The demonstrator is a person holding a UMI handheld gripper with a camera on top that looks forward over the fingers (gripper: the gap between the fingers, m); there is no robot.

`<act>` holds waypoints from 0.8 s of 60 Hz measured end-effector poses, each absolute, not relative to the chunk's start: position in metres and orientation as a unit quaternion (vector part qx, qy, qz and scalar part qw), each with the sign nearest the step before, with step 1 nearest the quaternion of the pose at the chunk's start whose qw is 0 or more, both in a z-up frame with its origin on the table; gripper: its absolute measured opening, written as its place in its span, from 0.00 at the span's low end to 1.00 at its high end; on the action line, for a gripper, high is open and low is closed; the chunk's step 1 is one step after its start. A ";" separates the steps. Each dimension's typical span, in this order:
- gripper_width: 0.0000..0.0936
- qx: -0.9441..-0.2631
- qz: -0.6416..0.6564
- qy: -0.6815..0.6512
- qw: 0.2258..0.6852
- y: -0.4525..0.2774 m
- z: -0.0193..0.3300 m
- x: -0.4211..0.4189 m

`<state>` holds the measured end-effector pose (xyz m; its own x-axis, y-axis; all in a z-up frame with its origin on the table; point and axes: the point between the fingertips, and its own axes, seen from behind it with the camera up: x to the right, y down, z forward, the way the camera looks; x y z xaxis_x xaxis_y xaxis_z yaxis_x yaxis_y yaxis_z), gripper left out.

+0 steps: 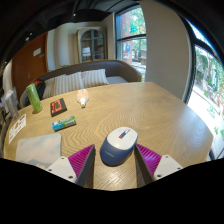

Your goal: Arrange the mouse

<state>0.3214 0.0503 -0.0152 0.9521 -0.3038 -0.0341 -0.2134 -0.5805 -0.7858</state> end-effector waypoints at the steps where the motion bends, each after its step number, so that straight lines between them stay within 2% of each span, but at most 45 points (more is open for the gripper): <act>1: 0.87 -0.889 -0.052 0.147 0.431 0.053 -0.015 0.322; 7: 0.87 -0.891 -0.056 0.155 0.424 0.075 -0.016 0.326; 10: 0.83 -0.890 -0.058 0.157 0.425 0.085 -0.016 0.326; 12: 0.76 -0.889 -0.058 0.160 0.425 0.091 -0.016 0.327; 15: 0.60 -0.886 -0.064 0.168 0.427 0.096 -0.016 0.330; 17: 0.59 -0.884 -0.065 0.173 0.429 0.097 -0.017 0.330; 25: 0.46 -0.882 -0.064 0.194 0.425 0.091 -0.012 0.332; 28: 0.44 -0.872 -0.079 0.187 0.445 0.086 0.010 0.332; 32: 0.42 -0.851 -0.082 0.165 0.493 0.081 0.061 0.314; 37: 0.42 -0.828 -0.067 0.107 0.546 0.076 0.133 0.256; 41: 0.42 -0.811 -0.065 0.045 0.580 0.063 0.178 0.196; 45: 0.42 -0.804 -0.047 0.007 0.593 0.059 0.197 0.138; 48: 0.42 -0.806 -0.033 -0.016 0.591 0.049 0.183 0.088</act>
<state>0.0884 0.0492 0.1827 0.9973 -0.0122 0.0722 0.0652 -0.3018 -0.9512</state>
